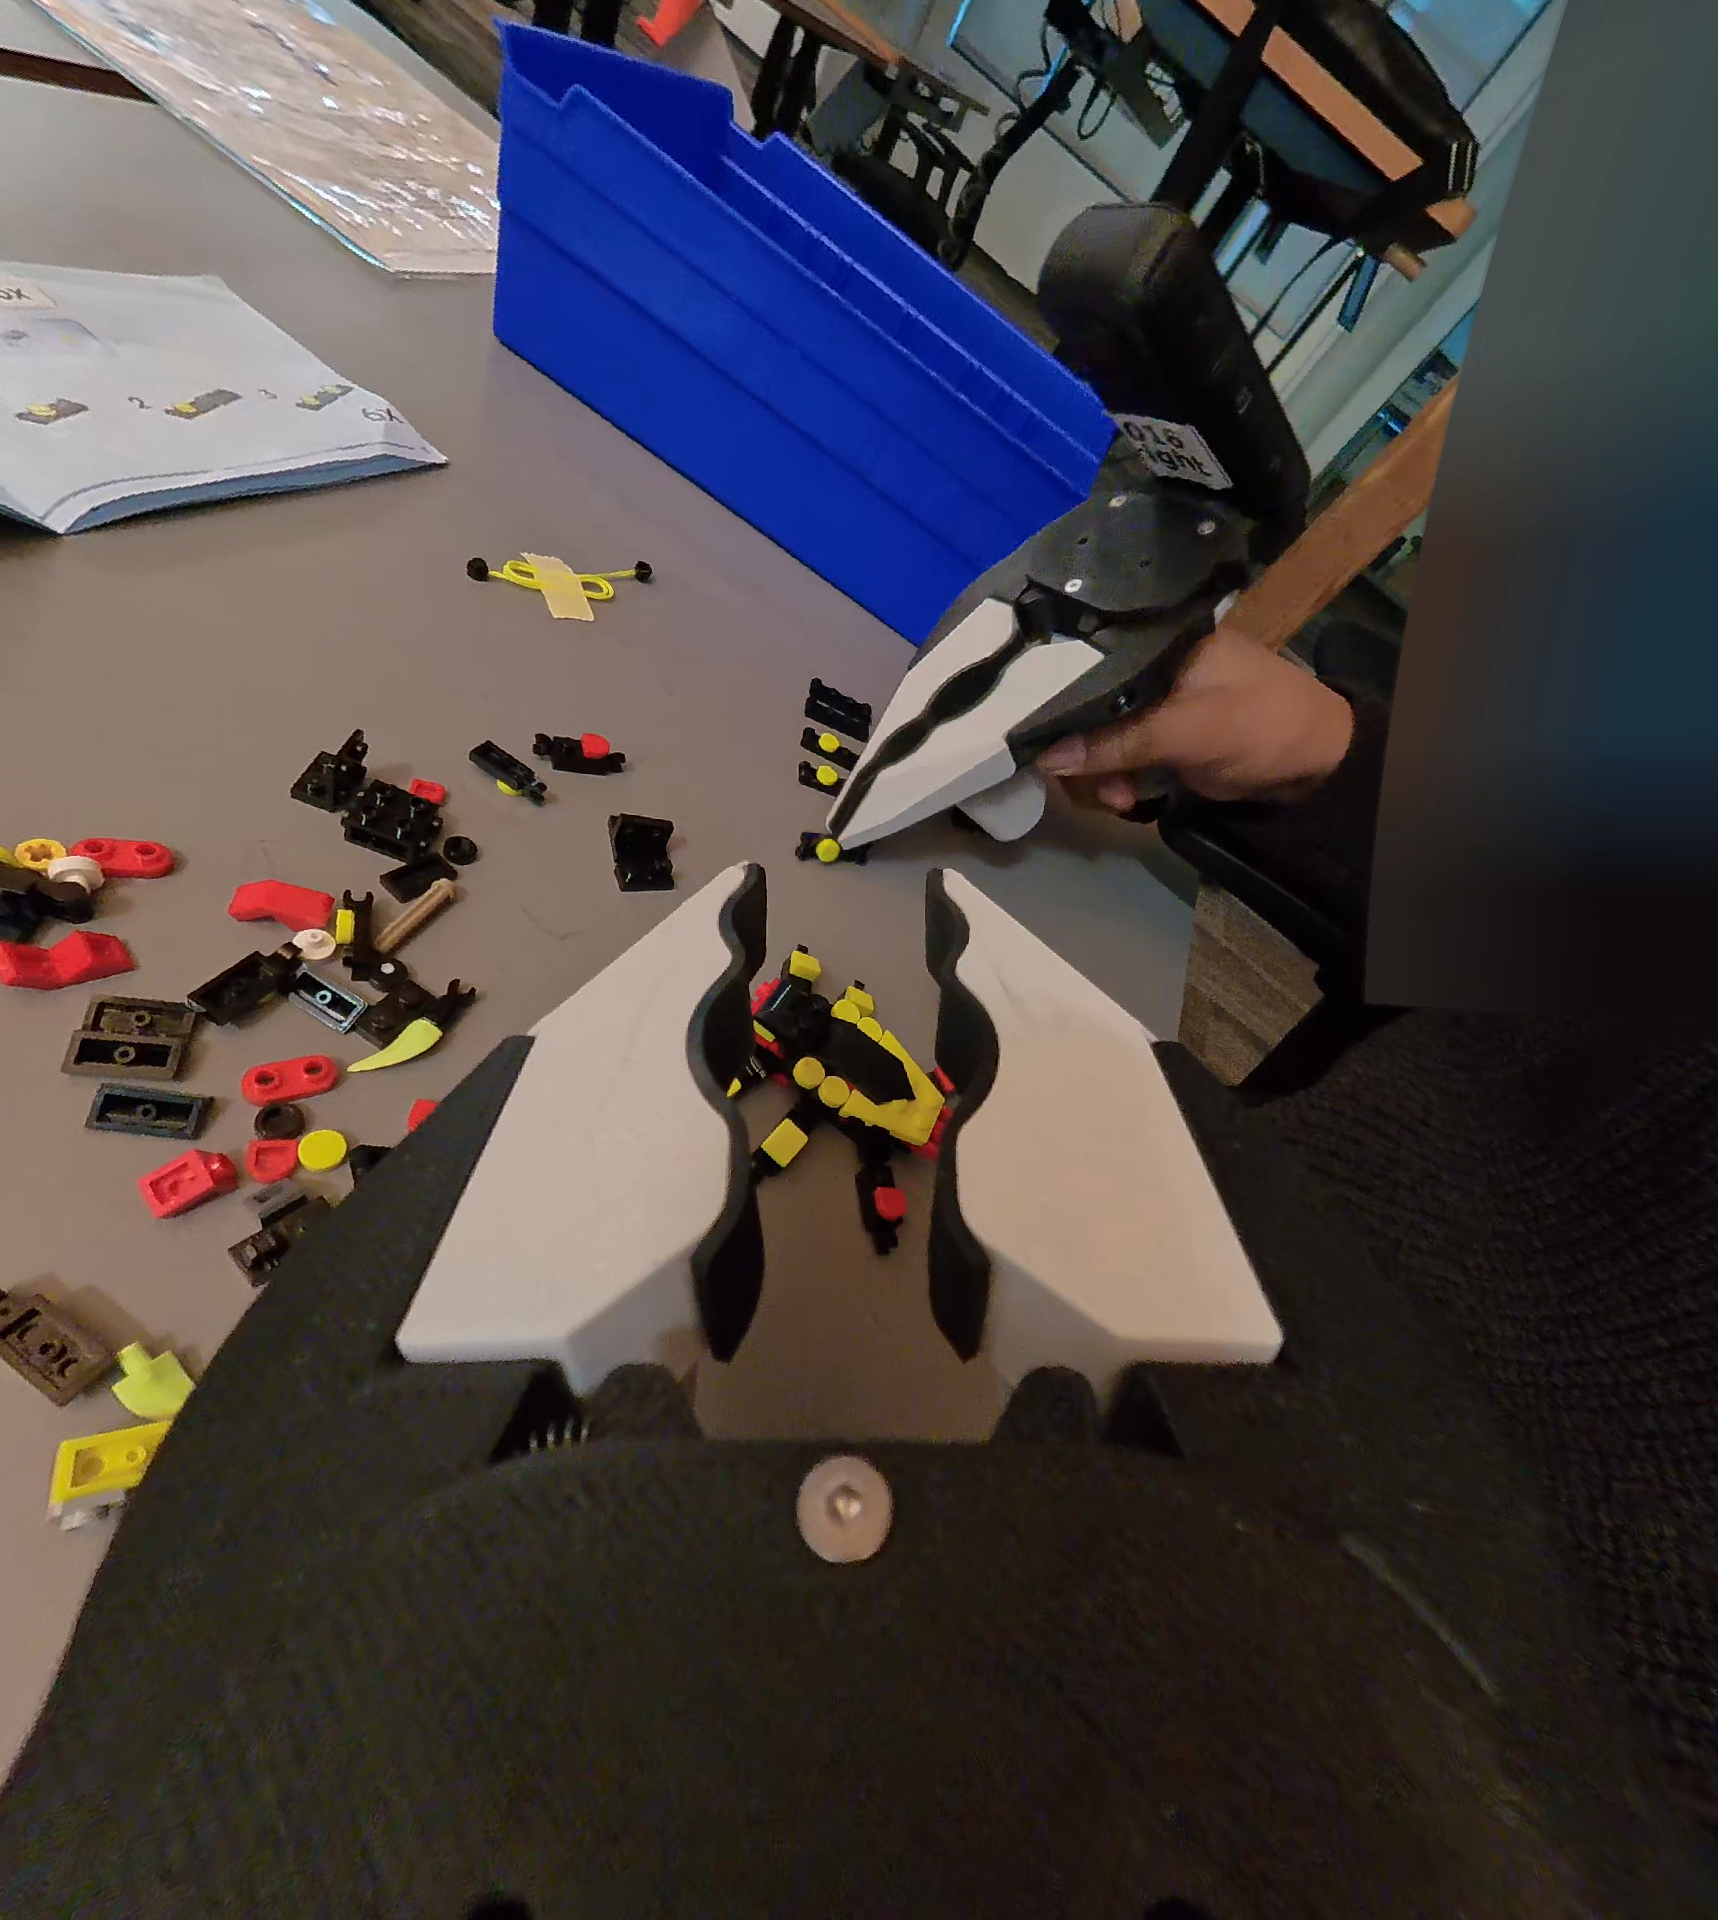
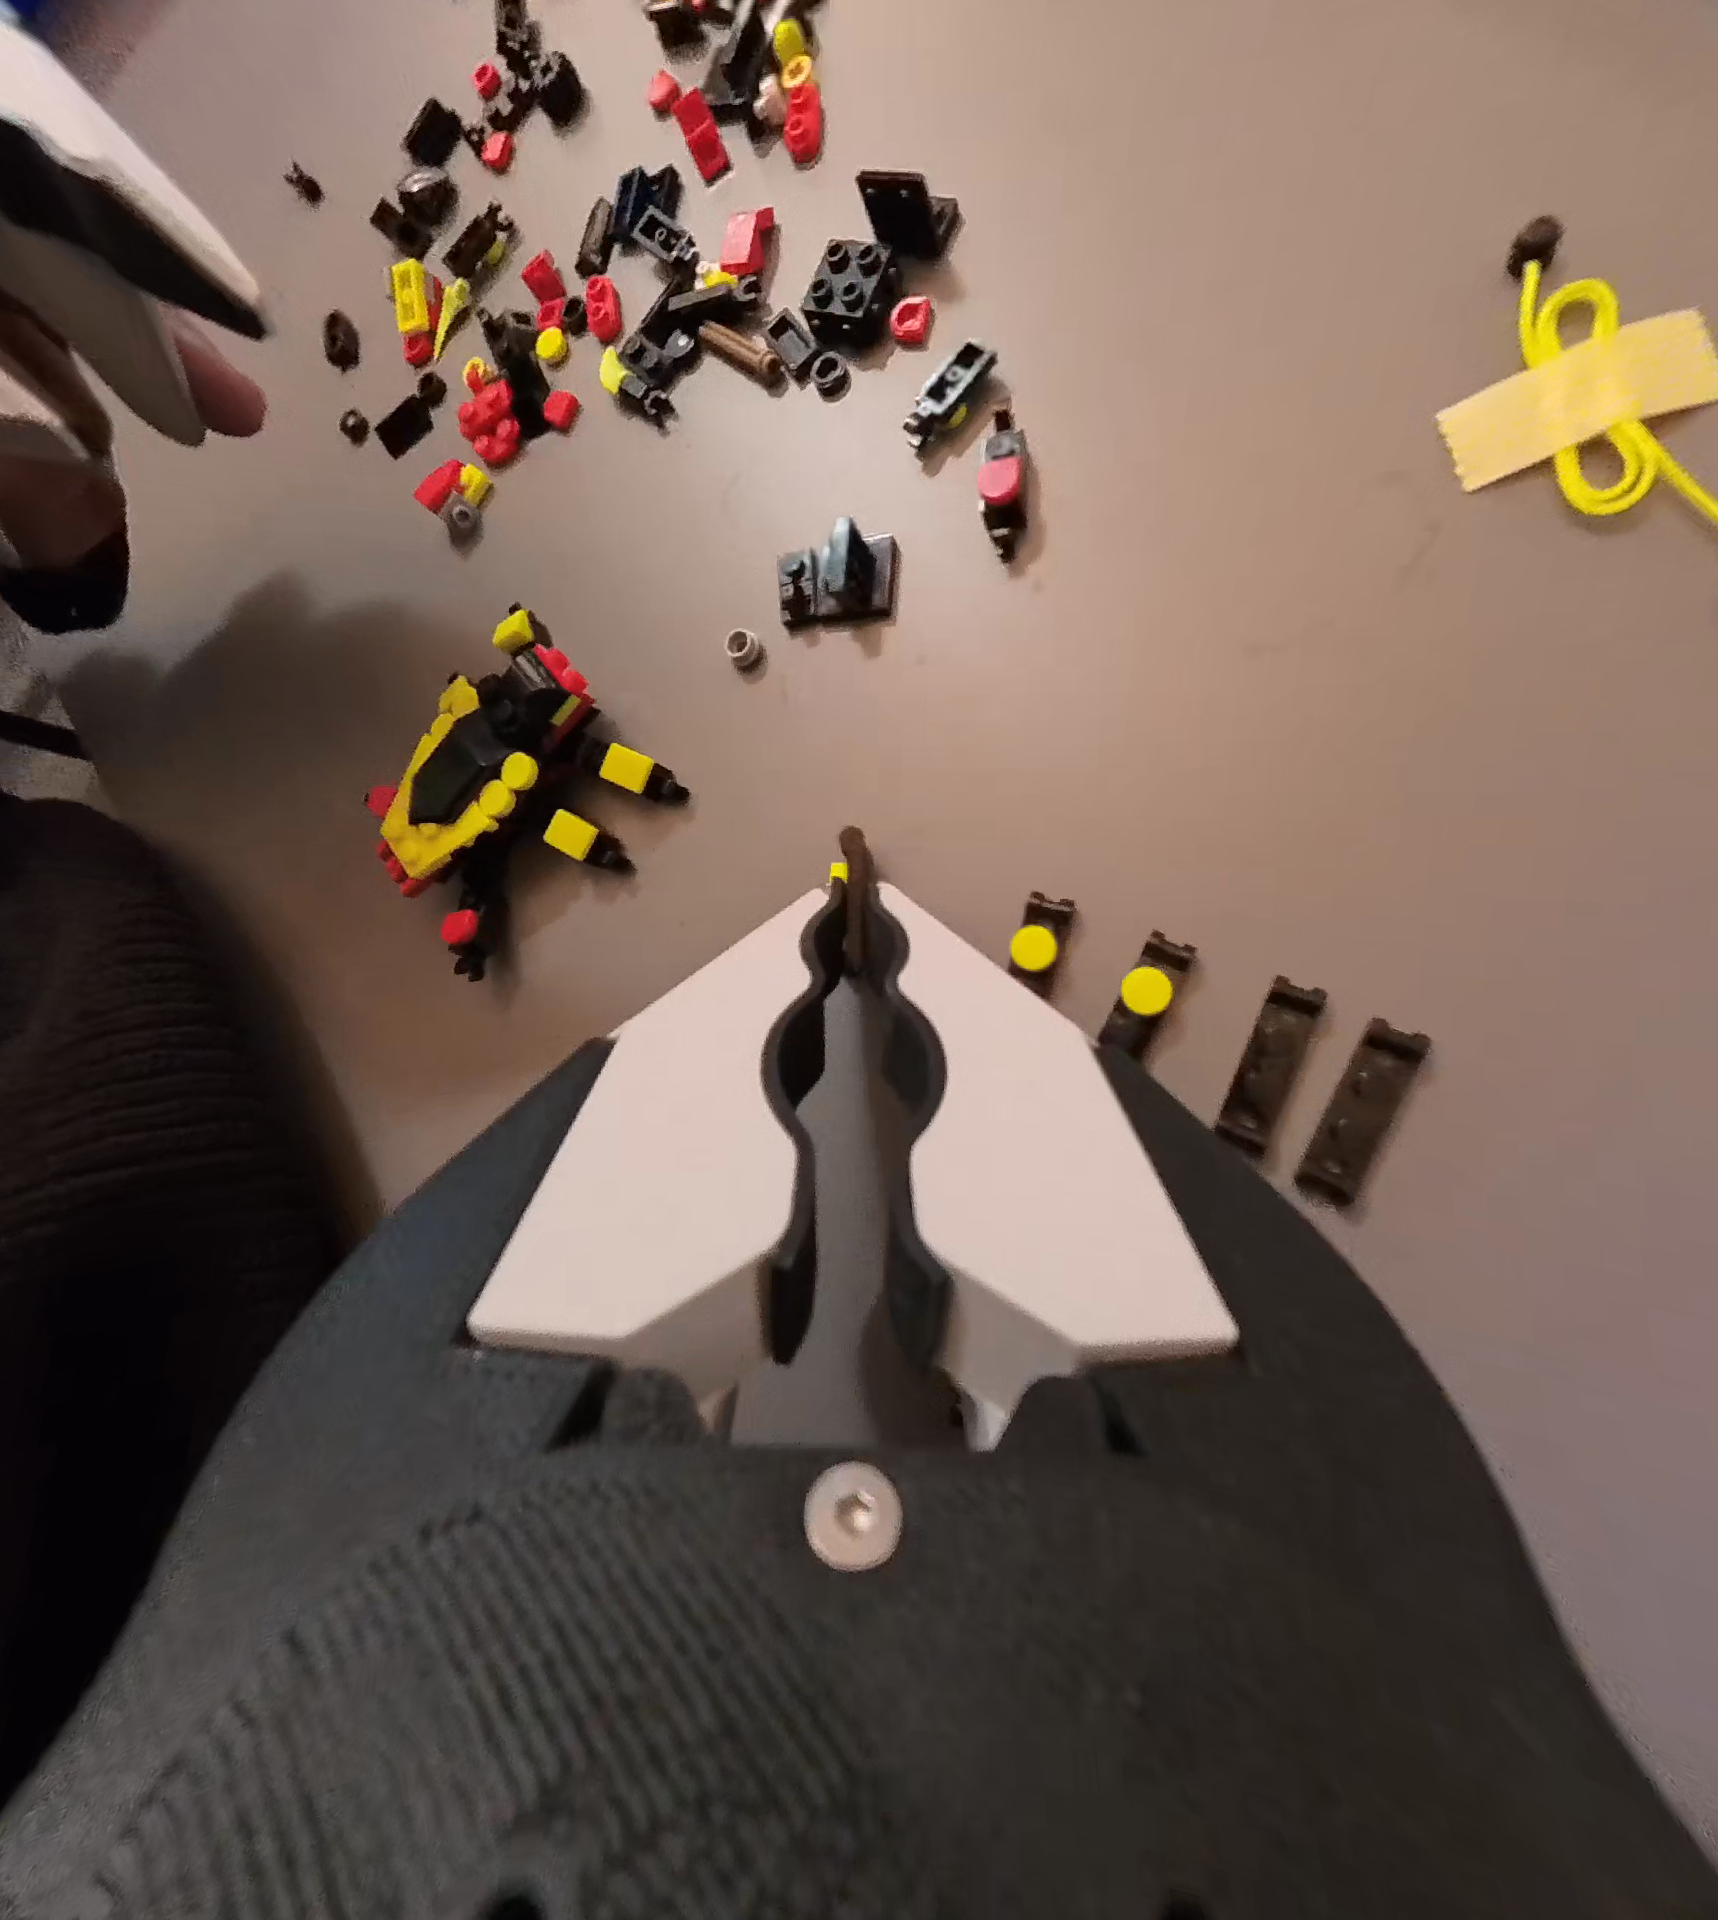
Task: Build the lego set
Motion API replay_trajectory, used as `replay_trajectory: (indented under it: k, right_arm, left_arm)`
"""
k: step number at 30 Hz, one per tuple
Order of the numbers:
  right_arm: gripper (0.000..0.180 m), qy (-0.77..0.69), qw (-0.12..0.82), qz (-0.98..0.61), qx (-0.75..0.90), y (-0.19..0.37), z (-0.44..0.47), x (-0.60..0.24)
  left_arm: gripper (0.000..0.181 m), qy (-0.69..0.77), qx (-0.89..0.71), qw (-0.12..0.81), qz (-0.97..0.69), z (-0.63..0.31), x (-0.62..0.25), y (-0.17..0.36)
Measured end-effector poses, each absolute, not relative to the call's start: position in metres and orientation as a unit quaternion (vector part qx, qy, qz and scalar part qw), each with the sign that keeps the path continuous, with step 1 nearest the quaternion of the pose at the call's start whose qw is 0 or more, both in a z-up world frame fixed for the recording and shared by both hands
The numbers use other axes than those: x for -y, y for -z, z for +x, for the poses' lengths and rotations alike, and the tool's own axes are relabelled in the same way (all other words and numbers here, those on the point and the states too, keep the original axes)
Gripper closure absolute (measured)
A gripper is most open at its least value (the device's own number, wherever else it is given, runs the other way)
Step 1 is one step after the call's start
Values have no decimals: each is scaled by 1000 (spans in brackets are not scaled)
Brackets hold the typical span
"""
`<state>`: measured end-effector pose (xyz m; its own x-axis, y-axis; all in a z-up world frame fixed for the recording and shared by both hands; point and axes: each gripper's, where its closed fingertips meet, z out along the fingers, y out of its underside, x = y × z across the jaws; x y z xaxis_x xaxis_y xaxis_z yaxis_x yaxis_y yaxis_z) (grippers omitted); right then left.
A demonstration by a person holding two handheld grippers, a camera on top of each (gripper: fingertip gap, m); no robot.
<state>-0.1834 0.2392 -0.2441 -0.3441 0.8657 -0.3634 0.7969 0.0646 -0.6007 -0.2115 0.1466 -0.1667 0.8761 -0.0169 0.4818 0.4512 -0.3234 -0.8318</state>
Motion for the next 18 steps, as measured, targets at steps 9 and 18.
replay_trajectory:
  k: [9,18]
  right_arm:
    - [172,-370,54,-581,723,247,-185,-245]
    - [173,-355,76,-577,731,247,-185,-250]
  left_arm:
    - [151,206,137,564,-788,-211,-147,167]
    - [151,205,136,563,-789,-210,-147,168]
